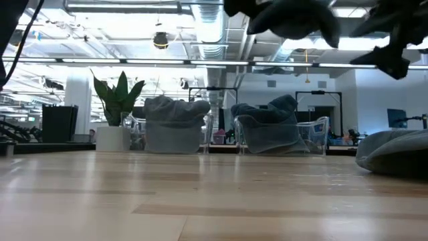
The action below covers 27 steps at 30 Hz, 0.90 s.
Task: Pick & Place hat
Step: Put the blue cap into the right transparent bin
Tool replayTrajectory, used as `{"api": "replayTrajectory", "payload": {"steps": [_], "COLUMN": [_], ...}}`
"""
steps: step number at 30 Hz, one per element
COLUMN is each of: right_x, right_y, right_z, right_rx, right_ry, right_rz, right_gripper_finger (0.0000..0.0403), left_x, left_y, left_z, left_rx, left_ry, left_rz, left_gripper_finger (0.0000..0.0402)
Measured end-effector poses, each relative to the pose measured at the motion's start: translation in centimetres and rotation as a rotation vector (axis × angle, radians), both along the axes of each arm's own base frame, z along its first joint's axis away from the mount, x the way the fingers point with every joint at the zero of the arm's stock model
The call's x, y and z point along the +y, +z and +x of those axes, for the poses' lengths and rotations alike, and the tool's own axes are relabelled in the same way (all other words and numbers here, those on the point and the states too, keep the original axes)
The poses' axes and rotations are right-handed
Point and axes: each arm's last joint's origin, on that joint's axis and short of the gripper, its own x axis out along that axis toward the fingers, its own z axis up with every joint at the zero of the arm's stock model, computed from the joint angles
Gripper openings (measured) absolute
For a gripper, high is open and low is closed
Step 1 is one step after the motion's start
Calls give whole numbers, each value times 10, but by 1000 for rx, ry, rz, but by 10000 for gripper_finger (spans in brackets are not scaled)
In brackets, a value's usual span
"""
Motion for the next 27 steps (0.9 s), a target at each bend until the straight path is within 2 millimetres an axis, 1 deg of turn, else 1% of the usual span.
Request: {"api": "replayTrajectory", "payload": {"steps": [4, 7, 10, 15, 21, 27], "right_x": [-7, -10, -12, -13, -11, -14], "right_y": [10, 8, 7, 6, 13, 20], "right_z": [-17, -24, -24, -18, -3, 11], "right_rx": [-133, -145, -130, -102, -131, -172], "right_ry": [-4, -29, -59, -69, -43, -62], "right_rz": [-3, -2, -2, -3, -54, -133], "right_gripper_finger": [254, 256, 262, 282, 311, 317], "left_x": [7, 8, 8, 8, 8, 8], "left_y": [0, 1, 3, 10, 17, 18], "left_z": [0, 1, 2, 5, 9, 9], "left_rx": [8, -5, -12, -34, -92, -99], "left_ry": [34, 37, 34, 9, -2, -7], "left_rz": [25, 27, 46, 99, 125, 122], "left_gripper_finger": [0, 0, 0, 0, 0, 0]}}
